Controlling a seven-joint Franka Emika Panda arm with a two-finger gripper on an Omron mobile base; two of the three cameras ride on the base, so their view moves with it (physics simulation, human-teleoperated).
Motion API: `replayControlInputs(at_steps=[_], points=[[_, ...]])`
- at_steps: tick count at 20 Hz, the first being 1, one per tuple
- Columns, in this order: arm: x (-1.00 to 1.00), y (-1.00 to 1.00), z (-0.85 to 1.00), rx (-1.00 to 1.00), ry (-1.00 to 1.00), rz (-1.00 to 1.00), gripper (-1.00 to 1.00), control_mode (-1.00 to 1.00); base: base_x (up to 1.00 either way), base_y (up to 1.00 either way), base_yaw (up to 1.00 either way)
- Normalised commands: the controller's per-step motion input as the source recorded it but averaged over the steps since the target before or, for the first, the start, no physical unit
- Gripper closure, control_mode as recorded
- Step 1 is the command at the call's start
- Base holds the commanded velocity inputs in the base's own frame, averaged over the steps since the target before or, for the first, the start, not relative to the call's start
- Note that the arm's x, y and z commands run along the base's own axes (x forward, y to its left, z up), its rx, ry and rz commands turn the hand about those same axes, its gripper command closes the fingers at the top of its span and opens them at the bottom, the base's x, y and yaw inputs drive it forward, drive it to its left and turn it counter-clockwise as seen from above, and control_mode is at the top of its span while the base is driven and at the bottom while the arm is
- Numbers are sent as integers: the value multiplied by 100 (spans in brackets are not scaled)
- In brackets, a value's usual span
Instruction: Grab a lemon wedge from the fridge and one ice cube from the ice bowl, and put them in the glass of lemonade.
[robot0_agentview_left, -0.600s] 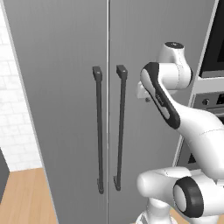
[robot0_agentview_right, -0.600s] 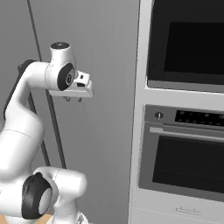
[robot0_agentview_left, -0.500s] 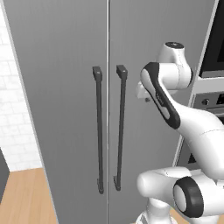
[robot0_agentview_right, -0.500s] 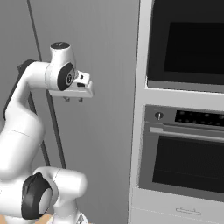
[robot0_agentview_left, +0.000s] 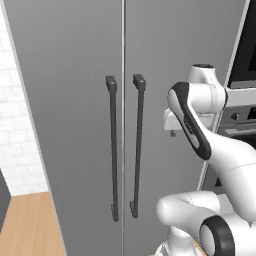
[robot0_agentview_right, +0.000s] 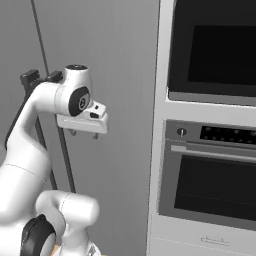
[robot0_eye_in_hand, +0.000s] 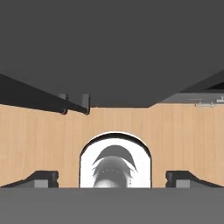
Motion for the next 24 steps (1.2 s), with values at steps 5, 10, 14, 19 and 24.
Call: replayControlInputs(at_steps=[5,10,14,19,24], points=[[-7,0,-35,0,23,0,-100,-100,0,0,0],[0,0,-1,0,1,0,-100,100,0,0,0],[0,0,0,0,0,0,-100,100,-2,64,0],[0,0,0,0,0,0,-100,100,-10,94,0],[0,0,0,0,0,0,-100,100,-38,8,1]])
